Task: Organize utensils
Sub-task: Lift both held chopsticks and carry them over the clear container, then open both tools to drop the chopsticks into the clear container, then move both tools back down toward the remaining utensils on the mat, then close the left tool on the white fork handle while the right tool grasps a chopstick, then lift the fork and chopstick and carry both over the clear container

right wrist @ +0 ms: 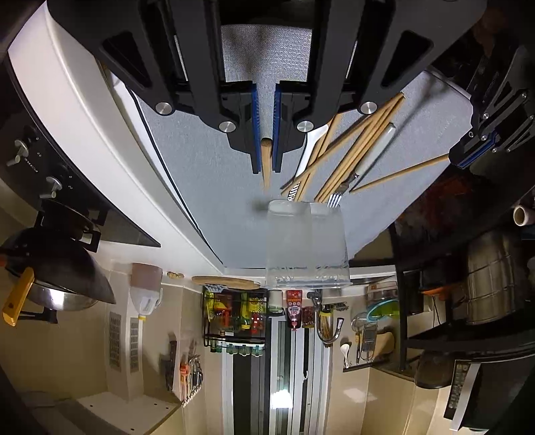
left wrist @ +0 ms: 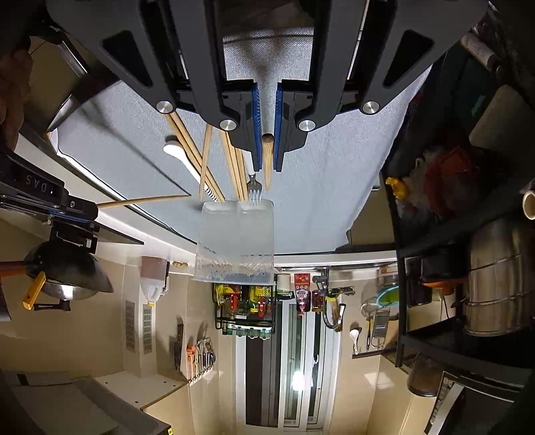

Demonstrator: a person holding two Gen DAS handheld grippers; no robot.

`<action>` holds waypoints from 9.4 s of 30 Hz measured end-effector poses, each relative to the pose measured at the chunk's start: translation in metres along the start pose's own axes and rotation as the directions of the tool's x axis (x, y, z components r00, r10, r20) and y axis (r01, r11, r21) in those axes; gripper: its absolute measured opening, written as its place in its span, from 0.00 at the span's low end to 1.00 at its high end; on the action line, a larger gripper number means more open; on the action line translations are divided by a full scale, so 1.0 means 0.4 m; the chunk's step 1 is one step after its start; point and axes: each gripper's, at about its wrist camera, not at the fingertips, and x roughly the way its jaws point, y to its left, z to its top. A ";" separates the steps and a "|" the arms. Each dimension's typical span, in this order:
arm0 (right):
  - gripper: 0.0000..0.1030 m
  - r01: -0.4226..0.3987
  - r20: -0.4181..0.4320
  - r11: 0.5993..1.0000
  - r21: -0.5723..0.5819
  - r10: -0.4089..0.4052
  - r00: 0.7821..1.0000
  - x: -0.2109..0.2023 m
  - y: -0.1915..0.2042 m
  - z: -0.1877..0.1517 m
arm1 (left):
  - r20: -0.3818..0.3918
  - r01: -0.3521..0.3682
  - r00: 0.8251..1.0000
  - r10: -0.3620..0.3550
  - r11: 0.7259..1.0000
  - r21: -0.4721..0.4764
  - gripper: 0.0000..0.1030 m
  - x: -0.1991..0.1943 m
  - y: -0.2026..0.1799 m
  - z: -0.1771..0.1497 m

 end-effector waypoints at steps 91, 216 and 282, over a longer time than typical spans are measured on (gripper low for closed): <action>0.28 -0.109 -0.064 0.994 -0.010 0.108 0.992 0.303 -0.049 0.627 | -0.100 0.172 0.978 -0.182 0.980 -0.098 0.34 0.394 0.075 0.684; 0.08 -0.152 -0.288 0.988 0.037 0.156 0.945 0.171 0.056 -0.157 | -0.232 -0.009 0.973 -0.007 0.998 -0.067 0.21 0.155 0.040 -0.096; 0.05 -0.201 0.018 0.979 -0.036 0.202 0.979 0.050 0.011 0.346 | -0.132 0.106 0.984 -0.116 0.991 -0.079 0.17 0.118 0.138 0.305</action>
